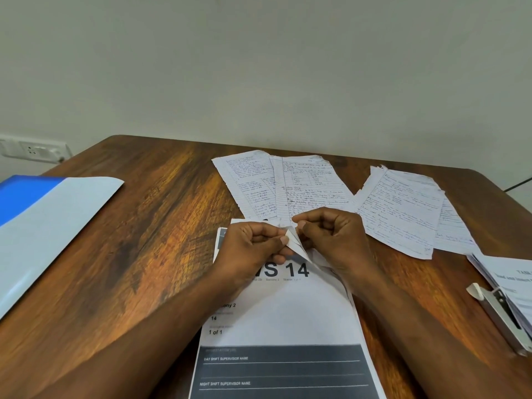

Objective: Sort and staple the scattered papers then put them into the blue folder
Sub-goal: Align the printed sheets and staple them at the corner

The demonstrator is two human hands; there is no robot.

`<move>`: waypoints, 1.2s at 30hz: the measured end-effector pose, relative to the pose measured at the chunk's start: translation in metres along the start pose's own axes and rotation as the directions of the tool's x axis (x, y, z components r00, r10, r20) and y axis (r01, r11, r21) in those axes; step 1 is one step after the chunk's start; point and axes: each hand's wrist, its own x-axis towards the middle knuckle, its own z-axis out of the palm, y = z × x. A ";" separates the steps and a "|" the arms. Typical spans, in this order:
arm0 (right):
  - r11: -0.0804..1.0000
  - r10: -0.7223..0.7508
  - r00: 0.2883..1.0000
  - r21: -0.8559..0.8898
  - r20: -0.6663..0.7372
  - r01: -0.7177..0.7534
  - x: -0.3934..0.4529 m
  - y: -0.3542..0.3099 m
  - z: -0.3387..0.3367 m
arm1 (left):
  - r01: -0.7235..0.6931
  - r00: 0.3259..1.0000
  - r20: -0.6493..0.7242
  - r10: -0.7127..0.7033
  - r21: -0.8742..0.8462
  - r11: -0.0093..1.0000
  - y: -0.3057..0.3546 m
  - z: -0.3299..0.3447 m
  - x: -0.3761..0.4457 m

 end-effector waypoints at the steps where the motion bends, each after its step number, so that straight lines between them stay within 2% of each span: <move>1: 1.000 -0.002 1.000 -0.004 0.010 0.002 0.000 0.000 0.000 | -0.003 1.000 0.002 0.003 0.001 1.000 0.000 0.000 0.000; 5: 0.998 -0.006 0.999 -0.065 0.051 0.009 0.000 0.002 0.000 | -0.021 1.000 0.018 0.021 0.006 1.000 -0.001 0.000 0.000; 13: 0.991 -0.022 1.000 -0.135 0.012 0.023 0.002 0.004 0.000 | -0.010 1.000 0.011 0.011 -0.014 1.000 -0.003 0.000 0.000; 21: 0.999 0.046 0.999 0.005 -0.019 -0.046 -0.001 -0.001 0.001 | -0.012 1.000 0.010 0.012 -0.033 0.999 -0.004 -0.001 0.001; 27: 0.998 0.058 0.998 0.016 -0.014 -0.058 -0.001 -0.003 0.000 | -0.019 1.000 0.021 0.019 -0.042 0.999 -0.002 -0.002 0.000; 31: 0.998 -0.012 0.999 -0.066 0.043 0.015 0.000 -0.005 -0.005 | -0.029 0.999 0.037 0.030 -0.043 0.999 -0.002 -0.003 0.000; 36: 0.985 -0.028 0.976 -0.160 0.217 0.064 -0.003 -0.012 -0.013 | -0.052 0.997 0.055 0.055 -0.055 0.997 -0.002 -0.003 -0.001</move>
